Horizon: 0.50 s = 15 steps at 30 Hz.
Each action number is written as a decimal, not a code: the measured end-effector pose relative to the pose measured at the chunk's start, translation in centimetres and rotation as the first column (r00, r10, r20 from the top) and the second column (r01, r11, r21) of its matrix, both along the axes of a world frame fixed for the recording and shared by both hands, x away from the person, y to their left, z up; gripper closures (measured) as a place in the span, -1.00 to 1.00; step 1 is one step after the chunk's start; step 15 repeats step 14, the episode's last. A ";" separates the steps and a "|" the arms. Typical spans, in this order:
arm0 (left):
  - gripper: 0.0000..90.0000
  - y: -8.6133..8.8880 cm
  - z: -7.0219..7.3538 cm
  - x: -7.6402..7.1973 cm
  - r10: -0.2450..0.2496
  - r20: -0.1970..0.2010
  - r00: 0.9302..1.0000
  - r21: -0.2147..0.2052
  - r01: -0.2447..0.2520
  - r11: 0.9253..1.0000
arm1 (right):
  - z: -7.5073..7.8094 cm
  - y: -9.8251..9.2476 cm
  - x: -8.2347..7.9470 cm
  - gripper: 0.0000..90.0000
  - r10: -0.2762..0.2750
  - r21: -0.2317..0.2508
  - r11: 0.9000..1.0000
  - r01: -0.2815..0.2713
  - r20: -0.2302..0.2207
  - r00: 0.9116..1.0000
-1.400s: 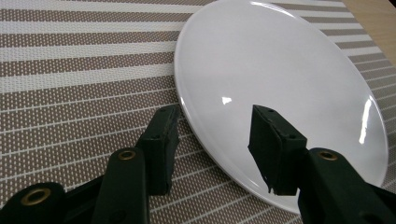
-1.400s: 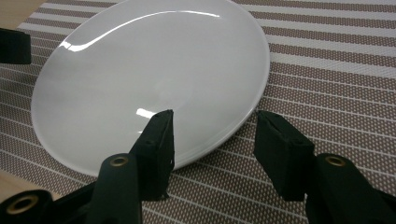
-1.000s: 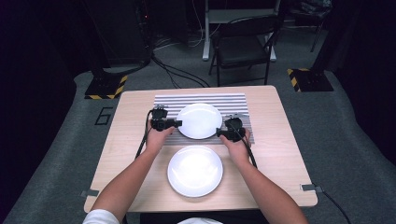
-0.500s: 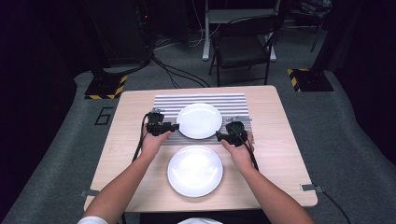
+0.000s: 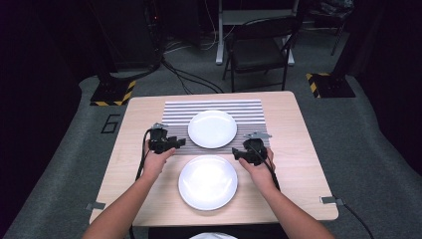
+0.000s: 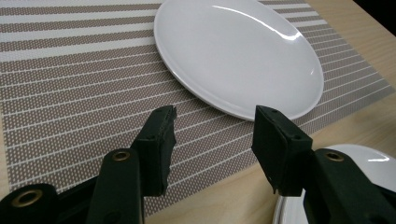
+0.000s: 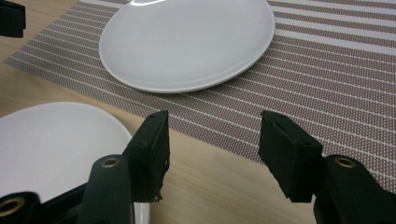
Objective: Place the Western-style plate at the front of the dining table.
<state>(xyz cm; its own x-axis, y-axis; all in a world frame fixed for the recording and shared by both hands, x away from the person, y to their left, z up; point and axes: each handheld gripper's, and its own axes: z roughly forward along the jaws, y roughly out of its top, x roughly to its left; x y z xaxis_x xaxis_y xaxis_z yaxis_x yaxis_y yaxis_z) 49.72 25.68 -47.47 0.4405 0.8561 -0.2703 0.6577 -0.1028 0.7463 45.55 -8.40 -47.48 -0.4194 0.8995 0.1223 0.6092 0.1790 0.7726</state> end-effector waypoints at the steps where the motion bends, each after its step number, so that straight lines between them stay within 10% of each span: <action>1: 0.08 0.0 -0.1 -0.1 0.002 -0.001 1.000 0.004 -0.002 1.000 | -0.1 -0.1 -0.2 -0.06 0.001 0.002 1.000 -0.001 -0.004 1.000; 15: -0.04 1.3 -1.3 -3.1 -0.037 -0.005 0.999 0.046 0.037 0.998 | -1.3 -1.3 -2.6 -0.11 0.028 0.019 0.999 -0.028 -0.004 1.000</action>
